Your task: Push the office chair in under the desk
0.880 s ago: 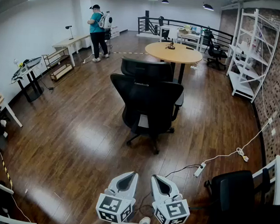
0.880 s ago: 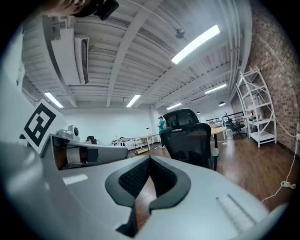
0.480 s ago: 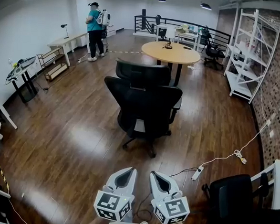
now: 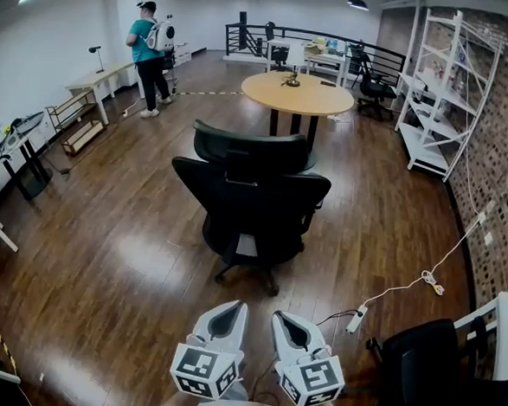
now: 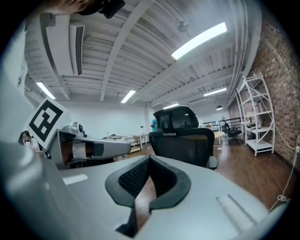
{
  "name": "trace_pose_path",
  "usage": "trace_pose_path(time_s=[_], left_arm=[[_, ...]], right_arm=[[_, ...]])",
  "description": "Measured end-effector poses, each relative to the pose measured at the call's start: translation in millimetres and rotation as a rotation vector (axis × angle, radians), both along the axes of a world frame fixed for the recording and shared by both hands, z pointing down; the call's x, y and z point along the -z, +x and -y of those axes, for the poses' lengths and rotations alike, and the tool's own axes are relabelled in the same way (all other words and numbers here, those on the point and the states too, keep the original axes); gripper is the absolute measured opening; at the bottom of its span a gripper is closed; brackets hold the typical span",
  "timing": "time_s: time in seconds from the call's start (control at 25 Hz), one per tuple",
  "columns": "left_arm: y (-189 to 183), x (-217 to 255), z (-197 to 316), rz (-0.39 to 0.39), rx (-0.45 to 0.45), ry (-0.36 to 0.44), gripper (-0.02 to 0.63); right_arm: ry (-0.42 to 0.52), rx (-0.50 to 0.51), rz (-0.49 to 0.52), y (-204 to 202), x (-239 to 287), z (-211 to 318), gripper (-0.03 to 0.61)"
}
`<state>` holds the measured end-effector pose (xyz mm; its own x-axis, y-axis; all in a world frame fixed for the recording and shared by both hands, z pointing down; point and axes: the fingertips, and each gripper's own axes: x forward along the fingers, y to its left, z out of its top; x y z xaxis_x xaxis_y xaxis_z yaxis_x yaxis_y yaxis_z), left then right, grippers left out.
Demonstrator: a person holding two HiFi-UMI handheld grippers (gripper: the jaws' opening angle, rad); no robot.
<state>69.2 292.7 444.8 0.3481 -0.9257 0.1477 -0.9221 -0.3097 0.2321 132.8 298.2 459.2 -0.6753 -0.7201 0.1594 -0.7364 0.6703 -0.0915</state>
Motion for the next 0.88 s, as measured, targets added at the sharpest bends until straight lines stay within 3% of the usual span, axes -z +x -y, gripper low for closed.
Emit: trace_pose_path(time_s=[0.48, 0.88], left_arm=[[-54, 10, 78, -0.007, -0.054, 0.010, 0.017], [-98, 20, 115, -0.022, -0.094, 0.051, 0.017]], right_arm=[[0.002, -0.057, -0.045, -43, 10, 77, -0.002], [0.039, -0.109, -0.092, -73, 23, 109, 0.003]])
